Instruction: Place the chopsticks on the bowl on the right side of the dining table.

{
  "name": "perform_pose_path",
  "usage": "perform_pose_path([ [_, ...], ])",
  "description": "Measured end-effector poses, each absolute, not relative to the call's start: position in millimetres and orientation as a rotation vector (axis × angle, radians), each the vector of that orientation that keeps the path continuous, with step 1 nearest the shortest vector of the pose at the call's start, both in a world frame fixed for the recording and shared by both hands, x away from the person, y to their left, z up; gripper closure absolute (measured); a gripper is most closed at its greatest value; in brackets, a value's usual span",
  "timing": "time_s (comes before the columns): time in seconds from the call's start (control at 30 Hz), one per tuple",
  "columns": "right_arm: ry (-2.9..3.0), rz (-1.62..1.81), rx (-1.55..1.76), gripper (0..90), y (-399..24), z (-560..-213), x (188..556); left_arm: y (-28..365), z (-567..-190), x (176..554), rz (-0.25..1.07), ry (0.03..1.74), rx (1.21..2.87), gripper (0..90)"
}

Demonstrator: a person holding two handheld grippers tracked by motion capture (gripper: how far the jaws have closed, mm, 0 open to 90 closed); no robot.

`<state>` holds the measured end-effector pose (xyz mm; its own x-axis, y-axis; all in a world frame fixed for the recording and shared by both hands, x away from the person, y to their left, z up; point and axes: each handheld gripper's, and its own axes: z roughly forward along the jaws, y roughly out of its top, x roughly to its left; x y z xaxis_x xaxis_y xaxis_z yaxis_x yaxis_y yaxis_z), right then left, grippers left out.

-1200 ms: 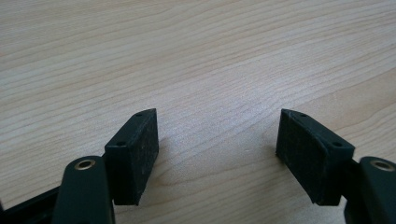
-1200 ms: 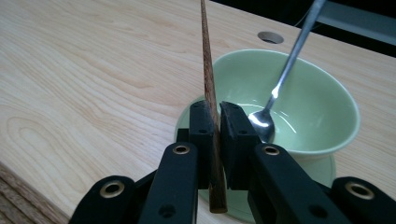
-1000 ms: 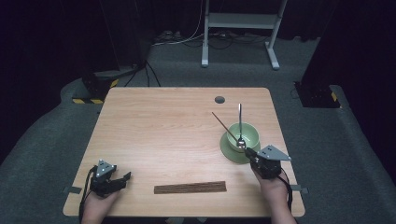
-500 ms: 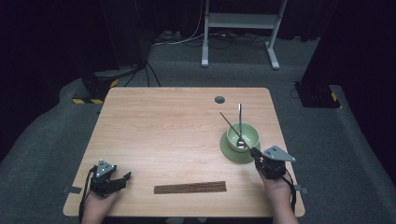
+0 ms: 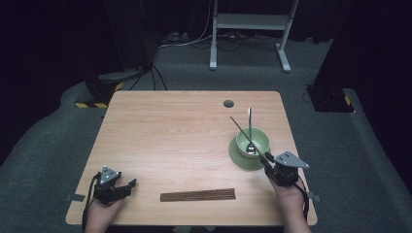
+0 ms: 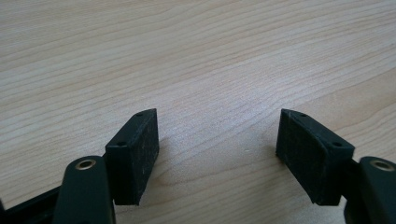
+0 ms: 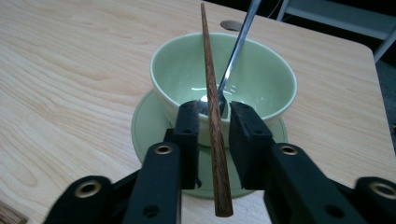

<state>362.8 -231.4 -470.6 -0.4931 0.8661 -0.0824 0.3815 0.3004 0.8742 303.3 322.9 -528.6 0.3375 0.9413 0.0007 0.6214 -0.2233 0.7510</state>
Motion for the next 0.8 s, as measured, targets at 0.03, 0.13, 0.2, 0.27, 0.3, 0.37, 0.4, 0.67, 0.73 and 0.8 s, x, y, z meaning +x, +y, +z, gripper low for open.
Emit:
perform_pose_path([
  [0.03,2.012,1.138,1.103,68.5,-231,-469,362,323,-529,303,0.619,1.367,1.943,29.9],
  [0.13,2.007,1.146,1.086,65.5,-229,-466,360,323,-529,303,0.619,1.367,1.943,29.9],
  [0.2,2.015,1.152,1.064,62.0,-223,-463,357,323,-529,303,0.619,1.367,1.943,29.8],
  [0.27,2.024,1.154,1.048,60.5,-219,-462,355,323,-529,303,0.619,1.367,1.943,29.9],
  [0.3,2.031,1.159,1.038,60.0,-217,-461,354,323,-529,303,0.619,1.367,1.943,29.9],
  [0.37,2.050,1.168,1.023,59.1,-214,-461,353,323,-529,303,0.619,1.366,1.943,29.9],
  [0.4,2.055,1.169,1.016,58.6,-213,-461,352,323,-529,303,0.619,1.366,1.943,29.9],
  [0.67,2.143,1.198,0.945,55.9,-194,-465,345,323,-529,303,0.619,1.366,1.943,30.0],
  [0.73,2.170,1.199,0.930,55.7,-190,-467,344,323,-529,303,0.619,1.366,1.943,30.0],
  [0.8,2.198,1.203,0.921,55.5,-185,-470,344,323,-529,303,0.619,1.366,1.943,30.0],
])
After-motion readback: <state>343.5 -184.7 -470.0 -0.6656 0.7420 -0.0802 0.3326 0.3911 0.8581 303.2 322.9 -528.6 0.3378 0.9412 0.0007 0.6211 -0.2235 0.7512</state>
